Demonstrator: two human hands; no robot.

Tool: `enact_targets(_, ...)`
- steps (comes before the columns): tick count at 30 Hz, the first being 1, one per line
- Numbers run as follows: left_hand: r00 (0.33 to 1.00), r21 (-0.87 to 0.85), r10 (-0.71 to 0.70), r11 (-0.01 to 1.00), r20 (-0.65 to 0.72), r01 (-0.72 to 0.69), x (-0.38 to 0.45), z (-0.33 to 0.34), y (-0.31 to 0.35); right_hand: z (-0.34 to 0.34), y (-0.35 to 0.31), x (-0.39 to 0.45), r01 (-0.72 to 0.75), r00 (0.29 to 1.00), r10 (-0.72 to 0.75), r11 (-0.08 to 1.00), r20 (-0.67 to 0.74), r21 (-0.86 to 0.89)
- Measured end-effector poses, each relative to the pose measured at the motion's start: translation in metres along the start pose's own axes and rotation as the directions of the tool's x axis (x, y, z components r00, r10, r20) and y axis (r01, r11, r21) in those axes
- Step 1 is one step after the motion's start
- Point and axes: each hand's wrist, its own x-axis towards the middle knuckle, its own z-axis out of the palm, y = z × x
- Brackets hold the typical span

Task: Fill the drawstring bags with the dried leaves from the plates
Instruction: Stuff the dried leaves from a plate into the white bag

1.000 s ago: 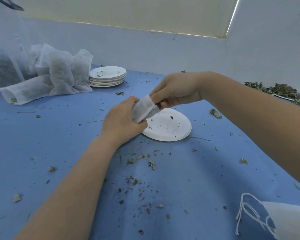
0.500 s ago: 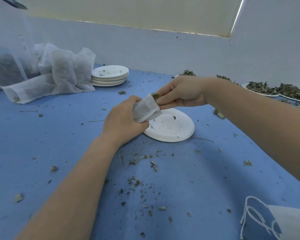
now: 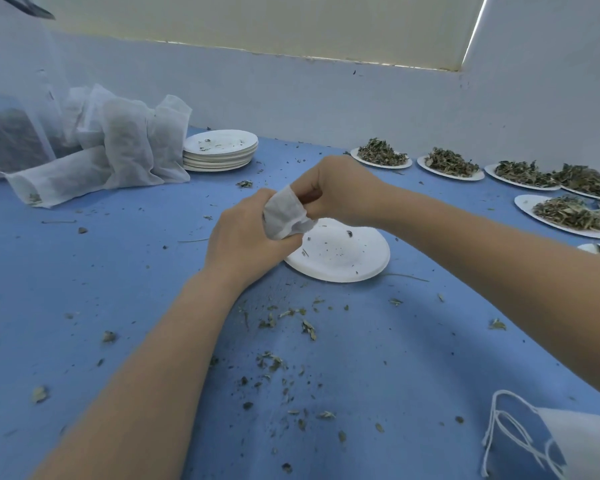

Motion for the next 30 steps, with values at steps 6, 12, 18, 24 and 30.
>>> enact_targets(6,0.998,-0.027,-0.003,1.000,-0.057,0.001,0.003,-0.005,-0.001,-0.025,0.008,-0.007,-0.148,0.967,0.032,0.880,0.254,0.452)
enact_targets(12,0.997,-0.075,-0.035,0.997,-0.066,0.030,0.003,-0.006,-0.001,-0.028,0.012,-0.006,-0.231,0.960,0.082,0.771,0.267,0.593)
enact_targets(18,0.997,-0.081,-0.040,0.996,-0.065,0.035,0.002,-0.005,0.003,-0.008,0.005,-0.006,-0.102,0.993,0.117,0.899,-0.010,0.427)
enact_targets(24,0.998,-0.022,0.011,1.000,-0.055,-0.013,0.001,-0.002,0.010,0.007,-0.004,0.002,-0.140,0.982,0.164,0.967,-0.097,0.215)
enact_targets(30,0.998,0.007,0.029,1.000,-0.062,-0.029,0.003,-0.006,0.007,-0.003,-0.007,-0.005,-0.115,0.993,0.120,0.968,-0.010,0.224)
